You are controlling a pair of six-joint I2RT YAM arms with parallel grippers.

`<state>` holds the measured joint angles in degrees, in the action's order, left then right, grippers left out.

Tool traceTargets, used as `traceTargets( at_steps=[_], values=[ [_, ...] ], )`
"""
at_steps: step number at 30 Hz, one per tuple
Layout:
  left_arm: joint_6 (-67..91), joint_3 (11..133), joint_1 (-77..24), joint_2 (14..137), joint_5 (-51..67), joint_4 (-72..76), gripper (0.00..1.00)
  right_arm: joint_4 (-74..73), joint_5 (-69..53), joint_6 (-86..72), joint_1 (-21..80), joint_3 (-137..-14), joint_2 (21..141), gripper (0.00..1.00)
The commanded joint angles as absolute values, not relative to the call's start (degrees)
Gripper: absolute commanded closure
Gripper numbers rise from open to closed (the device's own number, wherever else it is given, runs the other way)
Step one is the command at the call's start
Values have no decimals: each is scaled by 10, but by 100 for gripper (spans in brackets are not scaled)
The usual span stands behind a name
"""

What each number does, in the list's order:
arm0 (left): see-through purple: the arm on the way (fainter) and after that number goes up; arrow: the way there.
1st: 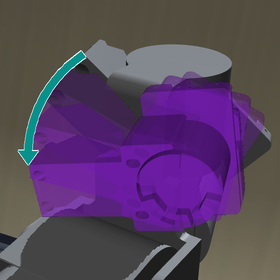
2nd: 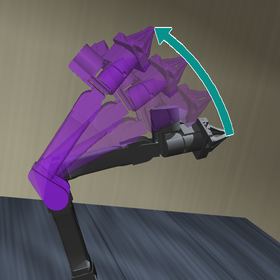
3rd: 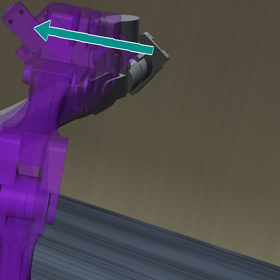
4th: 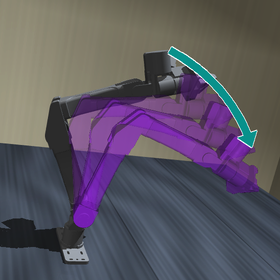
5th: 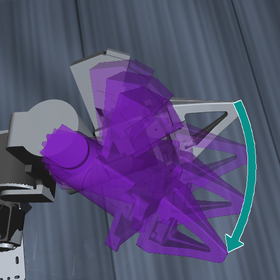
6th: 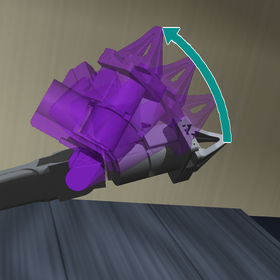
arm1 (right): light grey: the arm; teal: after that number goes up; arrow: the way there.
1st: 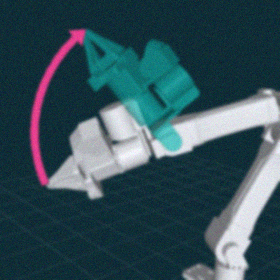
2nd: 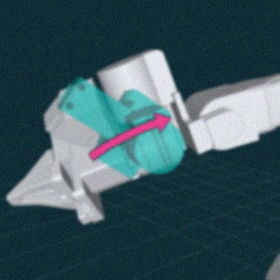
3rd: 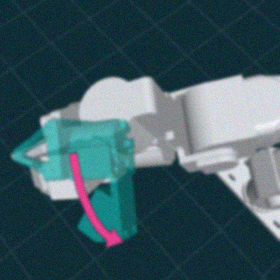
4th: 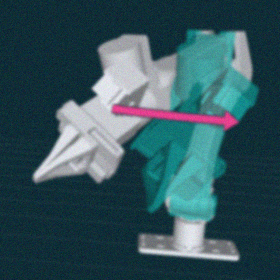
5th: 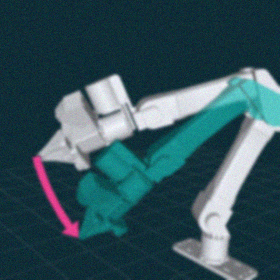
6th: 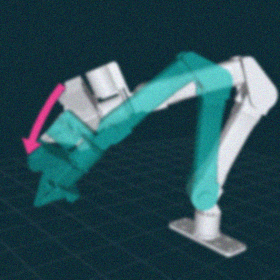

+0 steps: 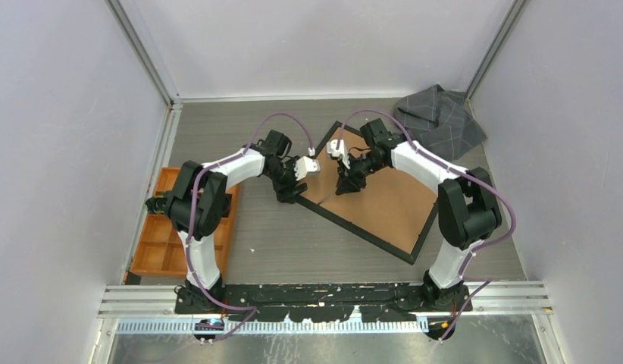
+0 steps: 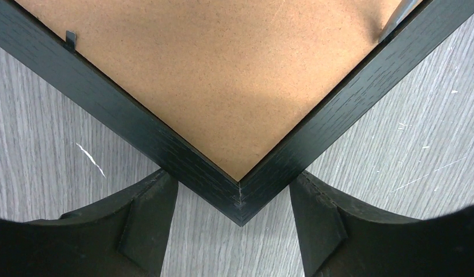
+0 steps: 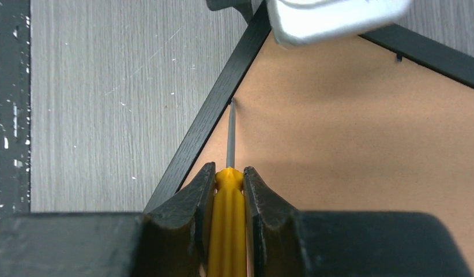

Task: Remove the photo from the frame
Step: Release the photo frame item from the photo frame.

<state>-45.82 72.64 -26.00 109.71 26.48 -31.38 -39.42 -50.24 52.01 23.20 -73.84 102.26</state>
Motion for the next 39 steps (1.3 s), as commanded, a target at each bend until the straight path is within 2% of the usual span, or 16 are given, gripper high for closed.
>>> traceTargets(
  at_steps=[1, 10, 14, 17, 22, 31, 39],
  values=[
    [-426, 737, -263, 1105, 269, -320, 31, -452, -517, 513, 286, -713, 983, 99],
    [-415, 742, -263, 1109, 258, -315, 32, -362, -456, 438, 362, -624, 908, 99],
    [-414, 742, -263, 1110, 258, -315, 32, -247, -429, 347, 356, -578, 867, 99],
    [-414, 742, -263, 1110, 258, -314, 32, -190, -457, 249, 315, -601, 870, 99],
    [-416, 738, -263, 1106, 260, -313, 32, -232, -526, 183, 247, -675, 909, 99],
    [-416, 739, -263, 1108, 260, -314, 32, -315, -467, 252, 242, -705, 951, 99],
    [-416, 739, -263, 1108, 260, -314, 31, -358, -473, 272, 229, -724, 985, 99]
  ],
)
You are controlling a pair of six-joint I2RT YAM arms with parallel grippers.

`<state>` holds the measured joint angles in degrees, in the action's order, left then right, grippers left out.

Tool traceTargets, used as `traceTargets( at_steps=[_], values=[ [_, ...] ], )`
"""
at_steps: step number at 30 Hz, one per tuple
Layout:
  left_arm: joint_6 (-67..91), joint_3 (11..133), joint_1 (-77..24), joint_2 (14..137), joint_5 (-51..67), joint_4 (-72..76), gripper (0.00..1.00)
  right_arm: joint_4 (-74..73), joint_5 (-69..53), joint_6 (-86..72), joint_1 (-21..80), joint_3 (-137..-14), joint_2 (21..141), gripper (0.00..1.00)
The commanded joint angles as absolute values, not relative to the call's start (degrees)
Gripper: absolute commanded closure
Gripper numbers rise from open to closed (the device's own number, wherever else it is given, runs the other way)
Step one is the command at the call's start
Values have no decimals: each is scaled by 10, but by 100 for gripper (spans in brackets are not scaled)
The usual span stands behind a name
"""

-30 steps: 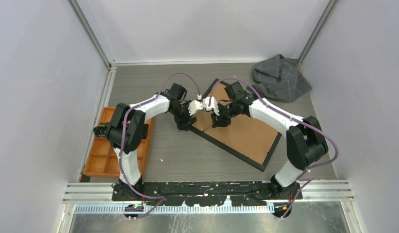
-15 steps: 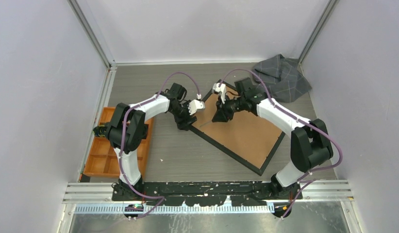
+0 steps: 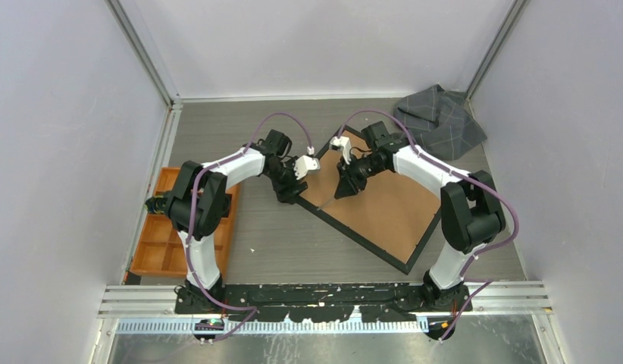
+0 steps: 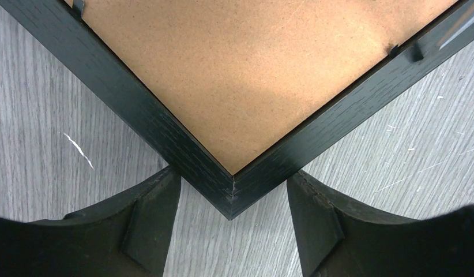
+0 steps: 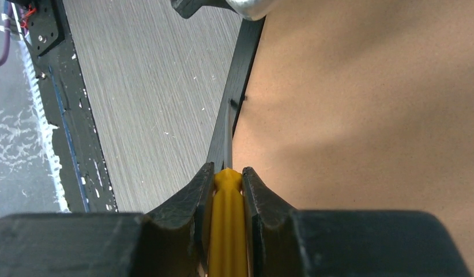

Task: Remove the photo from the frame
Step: Release the photo frame item from the photo frame.

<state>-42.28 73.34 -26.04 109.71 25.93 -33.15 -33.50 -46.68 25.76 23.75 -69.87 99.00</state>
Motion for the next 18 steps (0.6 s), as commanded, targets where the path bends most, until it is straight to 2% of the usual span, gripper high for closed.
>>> traceTargets(
  at_steps=[1, 12, 18],
  values=[
    [-416, 740, -263, 1108, 259, -315, 31, -352, -474, 265, 227, -722, 985, 99],
    [-415, 742, -263, 1110, 258, -315, 31, -258, -480, 200, 210, -693, 987, 99],
    [-416, 741, -263, 1110, 258, -315, 31, -291, -479, 224, 212, -706, 1007, 99]
  ],
)
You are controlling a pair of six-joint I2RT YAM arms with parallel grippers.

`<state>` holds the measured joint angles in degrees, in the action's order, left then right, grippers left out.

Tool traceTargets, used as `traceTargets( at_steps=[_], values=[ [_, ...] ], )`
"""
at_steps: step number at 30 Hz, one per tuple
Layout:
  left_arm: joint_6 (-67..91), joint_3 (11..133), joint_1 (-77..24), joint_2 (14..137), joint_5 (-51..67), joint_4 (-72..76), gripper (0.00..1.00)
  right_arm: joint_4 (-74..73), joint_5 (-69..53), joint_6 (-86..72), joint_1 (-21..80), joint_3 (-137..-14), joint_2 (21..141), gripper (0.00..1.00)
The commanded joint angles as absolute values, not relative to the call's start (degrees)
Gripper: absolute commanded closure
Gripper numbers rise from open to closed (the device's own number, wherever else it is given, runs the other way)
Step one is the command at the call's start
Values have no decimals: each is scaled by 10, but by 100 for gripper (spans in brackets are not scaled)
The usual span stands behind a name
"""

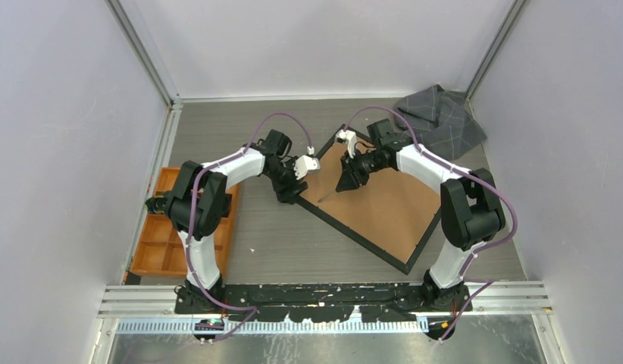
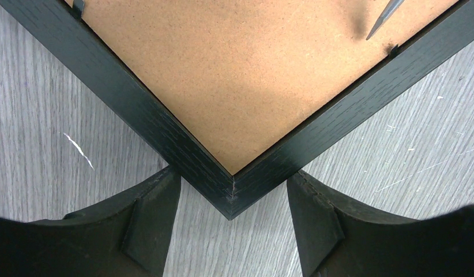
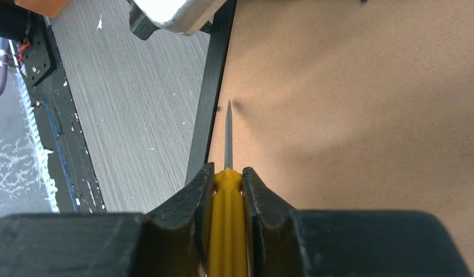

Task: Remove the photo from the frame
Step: Release the photo frame item from the photo frame.

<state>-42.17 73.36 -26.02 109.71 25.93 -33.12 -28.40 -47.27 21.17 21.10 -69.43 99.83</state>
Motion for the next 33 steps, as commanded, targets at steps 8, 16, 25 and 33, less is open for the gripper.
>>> traceTargets(
  at_steps=[8, 16, 25, 33],
  values=[
    [-414, 742, -263, 1110, 258, -316, 31, -346, -490, 264, 212, -722, 1021, 99],
    [-414, 743, -263, 1111, 257, -316, 31, -355, -492, 277, 219, -723, 1022, 99],
    [-414, 743, -263, 1110, 258, -316, 31, -336, -480, 283, 246, -708, 1021, 99],
    [-413, 743, -263, 1111, 257, -316, 31, -368, -428, 350, 295, -704, 1000, 99]
  ],
)
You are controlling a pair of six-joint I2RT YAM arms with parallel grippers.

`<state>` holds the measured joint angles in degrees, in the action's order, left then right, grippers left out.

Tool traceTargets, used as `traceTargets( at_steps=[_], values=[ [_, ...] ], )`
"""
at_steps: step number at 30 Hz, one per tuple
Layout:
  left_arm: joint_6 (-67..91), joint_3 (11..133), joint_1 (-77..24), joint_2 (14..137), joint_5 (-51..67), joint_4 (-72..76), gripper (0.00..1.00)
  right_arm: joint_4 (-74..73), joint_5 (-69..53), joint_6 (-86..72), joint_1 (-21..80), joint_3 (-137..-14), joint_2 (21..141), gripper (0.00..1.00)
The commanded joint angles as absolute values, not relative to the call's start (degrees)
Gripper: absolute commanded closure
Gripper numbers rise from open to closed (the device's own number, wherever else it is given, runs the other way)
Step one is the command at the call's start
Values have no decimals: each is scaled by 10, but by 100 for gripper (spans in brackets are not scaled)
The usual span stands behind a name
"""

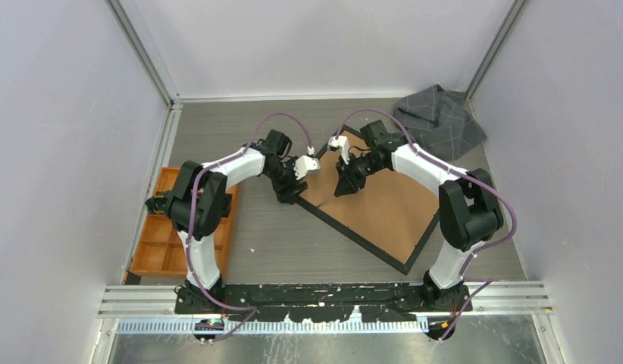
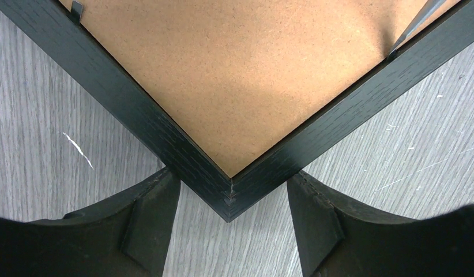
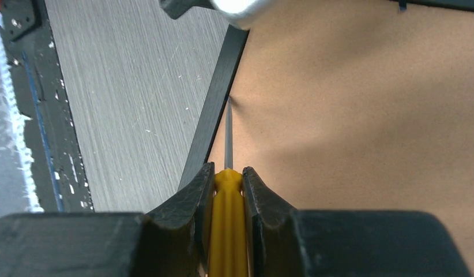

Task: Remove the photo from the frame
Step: Release the photo frame item from the photo frame.

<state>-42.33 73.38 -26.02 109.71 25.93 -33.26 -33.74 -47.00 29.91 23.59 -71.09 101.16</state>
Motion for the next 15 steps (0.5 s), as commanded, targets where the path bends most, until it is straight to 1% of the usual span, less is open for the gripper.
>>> traceTargets(
  at_steps=[1, 8, 15],
  values=[
    [-413, 743, -263, 1112, 256, -316, 31, -367, -419, 354, 307, -703, 995, 99],
    [-411, 744, -263, 1113, 254, -315, 32, -359, -379, 366, 390, -689, 976, 99],
    [-410, 746, -266, 1117, 246, -314, 32, -350, -329, 363, 448, -687, 976, 99]
  ],
)
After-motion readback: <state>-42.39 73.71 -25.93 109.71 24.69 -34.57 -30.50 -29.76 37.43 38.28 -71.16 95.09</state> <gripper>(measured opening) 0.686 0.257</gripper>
